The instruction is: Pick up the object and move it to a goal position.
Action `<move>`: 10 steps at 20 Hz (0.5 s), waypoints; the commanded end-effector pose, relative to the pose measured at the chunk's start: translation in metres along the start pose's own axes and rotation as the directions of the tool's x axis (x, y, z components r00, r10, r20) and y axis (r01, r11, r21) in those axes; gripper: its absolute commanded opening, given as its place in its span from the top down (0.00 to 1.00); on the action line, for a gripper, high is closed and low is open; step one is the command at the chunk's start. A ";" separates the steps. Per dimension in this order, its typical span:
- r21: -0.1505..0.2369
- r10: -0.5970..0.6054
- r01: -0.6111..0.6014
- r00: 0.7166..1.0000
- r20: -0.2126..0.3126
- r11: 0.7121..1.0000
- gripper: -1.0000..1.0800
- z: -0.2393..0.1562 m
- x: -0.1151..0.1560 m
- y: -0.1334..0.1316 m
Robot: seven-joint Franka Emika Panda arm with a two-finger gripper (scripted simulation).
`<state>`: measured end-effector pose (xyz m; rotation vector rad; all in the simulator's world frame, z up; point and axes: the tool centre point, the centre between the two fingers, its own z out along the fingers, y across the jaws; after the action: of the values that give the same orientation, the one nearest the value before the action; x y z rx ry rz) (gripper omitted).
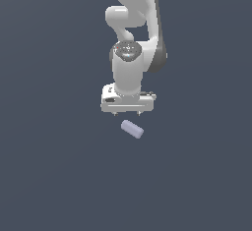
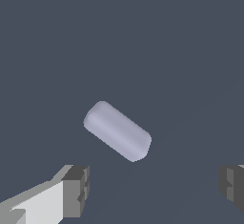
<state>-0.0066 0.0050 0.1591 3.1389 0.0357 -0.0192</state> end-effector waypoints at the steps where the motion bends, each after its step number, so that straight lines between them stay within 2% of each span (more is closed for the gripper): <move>1: 0.000 0.000 0.000 1.000 0.000 1.000 0.04 0.000 0.000 0.000; 10: 0.027 -0.038 0.038 0.999 0.014 0.999 0.04 0.002 -0.003 -0.020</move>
<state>-0.0096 0.0216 0.1575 3.1596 0.0866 -0.0391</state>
